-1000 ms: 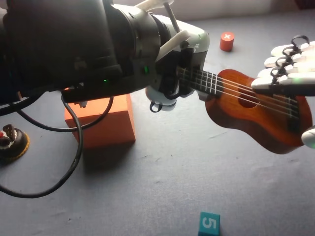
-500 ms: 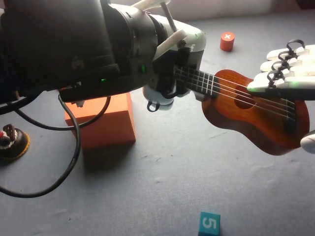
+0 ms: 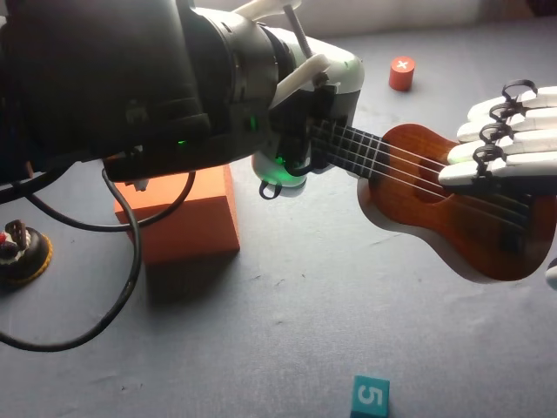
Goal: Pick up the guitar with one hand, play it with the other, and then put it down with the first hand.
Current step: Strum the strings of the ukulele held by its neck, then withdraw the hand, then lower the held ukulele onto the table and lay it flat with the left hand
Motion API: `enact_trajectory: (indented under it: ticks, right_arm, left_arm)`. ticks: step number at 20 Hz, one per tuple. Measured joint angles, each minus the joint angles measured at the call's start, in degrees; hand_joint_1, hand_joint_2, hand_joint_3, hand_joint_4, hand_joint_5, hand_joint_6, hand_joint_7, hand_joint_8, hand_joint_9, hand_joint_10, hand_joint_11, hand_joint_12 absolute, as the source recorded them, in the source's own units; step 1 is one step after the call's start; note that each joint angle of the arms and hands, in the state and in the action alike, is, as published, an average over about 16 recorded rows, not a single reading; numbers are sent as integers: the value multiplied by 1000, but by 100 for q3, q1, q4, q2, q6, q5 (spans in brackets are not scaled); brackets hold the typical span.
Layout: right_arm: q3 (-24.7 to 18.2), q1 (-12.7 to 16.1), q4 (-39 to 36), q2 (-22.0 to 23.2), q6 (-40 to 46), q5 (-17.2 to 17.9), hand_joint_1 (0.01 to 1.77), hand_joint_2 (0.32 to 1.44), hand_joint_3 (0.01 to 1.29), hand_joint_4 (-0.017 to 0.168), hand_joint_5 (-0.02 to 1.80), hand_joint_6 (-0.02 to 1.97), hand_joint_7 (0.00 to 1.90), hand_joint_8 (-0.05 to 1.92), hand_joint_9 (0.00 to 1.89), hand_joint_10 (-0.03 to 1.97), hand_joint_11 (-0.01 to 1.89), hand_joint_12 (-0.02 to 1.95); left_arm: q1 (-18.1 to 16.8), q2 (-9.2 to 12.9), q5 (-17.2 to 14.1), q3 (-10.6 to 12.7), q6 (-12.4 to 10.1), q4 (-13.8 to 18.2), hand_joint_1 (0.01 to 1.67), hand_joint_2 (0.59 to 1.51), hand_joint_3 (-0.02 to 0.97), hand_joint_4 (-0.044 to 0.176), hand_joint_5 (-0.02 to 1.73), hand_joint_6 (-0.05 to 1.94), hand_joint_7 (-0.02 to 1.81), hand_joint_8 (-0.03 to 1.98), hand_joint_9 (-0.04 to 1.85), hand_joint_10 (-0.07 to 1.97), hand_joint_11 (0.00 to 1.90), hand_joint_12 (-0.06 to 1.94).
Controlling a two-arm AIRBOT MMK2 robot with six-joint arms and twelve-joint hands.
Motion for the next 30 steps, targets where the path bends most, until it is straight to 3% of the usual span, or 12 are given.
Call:
enact_trajectory:
  ticks: [9, 15, 20, 30]
  right_arm:
    - [0, 151, 448, 100, -520, 227, 146, 1299, 20, 2, 54, 523, 151, 17, 69, 33, 13, 45]
    - [105, 279, 1425, 143, -957, 265, 141, 1299, 20, 5, 24, 561, 151, 17, 68, 35, 15, 22]
    - [231, 340, 2279, 152, -1131, 155, 128, 1303, 21, 2, 20, 445, 137, 17, 65, 40, 17, 43]
    - [373, 372, 3119, 151, -1179, -65, 112, 1315, 20, -2, 36, 252, 126, 18, 68, 59, 21, 210]
  left_arm:
    - [-5, 4, -35, -8, -67, 46, 1459, 1091, -16, -2, 1192, 1870, 1322, 1981, 1424, 1911, 1433, 1925]
    - [78, 4, -67, -29, -440, 311, 1458, 1091, -16, -2, 1184, 1882, 1321, 1981, 1413, 1910, 1431, 1925]
    - [279, 3, 20, -108, -1075, 755, 1458, 1091, -17, -2, 1186, 1884, 1321, 1982, 1412, 1910, 1430, 1925]
    - [962, -66, 517, -419, -2718, 1961, 1460, 1091, -16, -2, 1188, 1885, 1317, 1982, 1415, 1910, 1426, 1926]
